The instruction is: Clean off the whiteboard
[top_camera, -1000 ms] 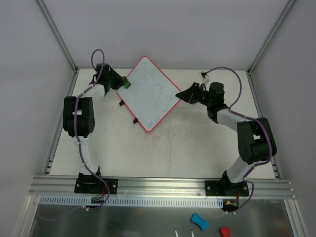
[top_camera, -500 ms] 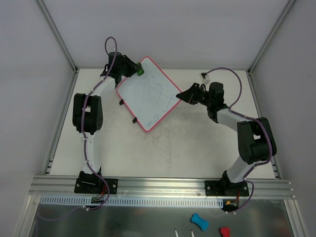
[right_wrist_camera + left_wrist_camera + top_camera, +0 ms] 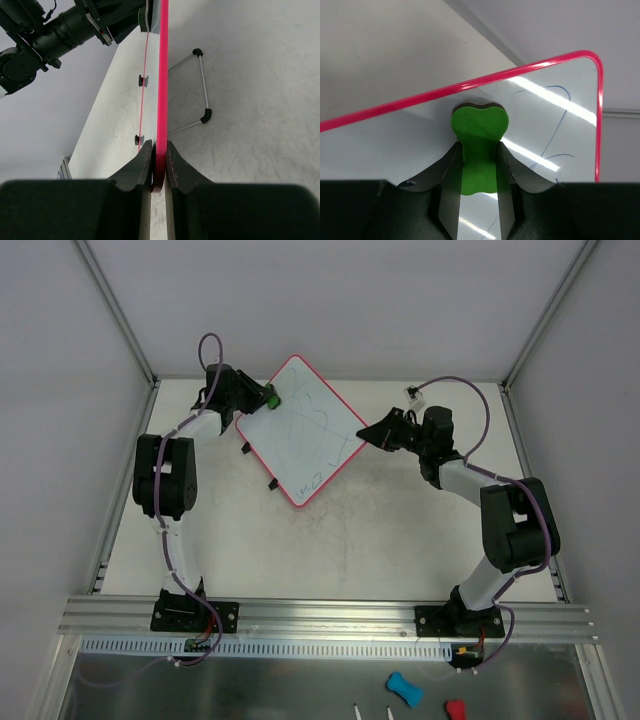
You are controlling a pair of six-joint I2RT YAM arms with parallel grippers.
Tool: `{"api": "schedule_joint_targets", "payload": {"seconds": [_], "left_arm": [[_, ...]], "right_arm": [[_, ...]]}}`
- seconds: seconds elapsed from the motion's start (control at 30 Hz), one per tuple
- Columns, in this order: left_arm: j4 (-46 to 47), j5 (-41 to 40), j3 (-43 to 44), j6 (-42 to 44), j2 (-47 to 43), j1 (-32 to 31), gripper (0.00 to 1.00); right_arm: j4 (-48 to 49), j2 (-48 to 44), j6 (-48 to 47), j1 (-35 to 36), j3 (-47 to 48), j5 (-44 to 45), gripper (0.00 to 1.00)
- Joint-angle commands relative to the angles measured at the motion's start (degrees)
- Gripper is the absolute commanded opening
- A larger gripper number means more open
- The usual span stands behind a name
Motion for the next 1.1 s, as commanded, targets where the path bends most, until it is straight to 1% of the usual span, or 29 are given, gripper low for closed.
{"api": "schedule_joint_targets", "payload": {"seconds": [0.0, 0.13, 0.27, 0.53, 0.67, 0.83, 1.07], "left_arm": [[-8.04, 0.86, -6.57, 0.75, 0.39, 0.26, 0.0], [-5.85, 3.32, -10.78, 0.13, 0.38, 2.28, 0.0], [-3.56, 6.22, -13.08, -0.31, 1.17, 4.04, 0.0], [-2.67, 4.55, -17.56, 1.45, -0.59, 5.0, 0.0], [-2.5, 6.92, -16.25, 3.11, -0.49, 4.66, 0.0], [-2.93, 4.38, -14.58, 8.03, -2.87, 1.23, 0.0], [-4.6, 6.05, -8.61, 12.43, -1.21, -3.08, 0.0]], "right_arm": [[0.49, -0.75, -6.08, 1.63, 1.32, -2.31, 0.0], [0.49, -0.93, -6.17, 1.63, 1.32, -2.84, 0.0], [0.49, -1.1, -6.35, 1.72, 1.24, -2.84, 0.0], [0.49, -1.1, -6.35, 1.63, 1.15, -2.58, 0.0], [0.49, -1.1, -6.26, 1.63, 1.15, -2.49, 0.0], [0.49, -1.1, -6.44, 1.63, 1.15, -2.66, 0.0], [0.49, -0.93, -6.61, 1.8, 1.15, -2.75, 0.0]]}}
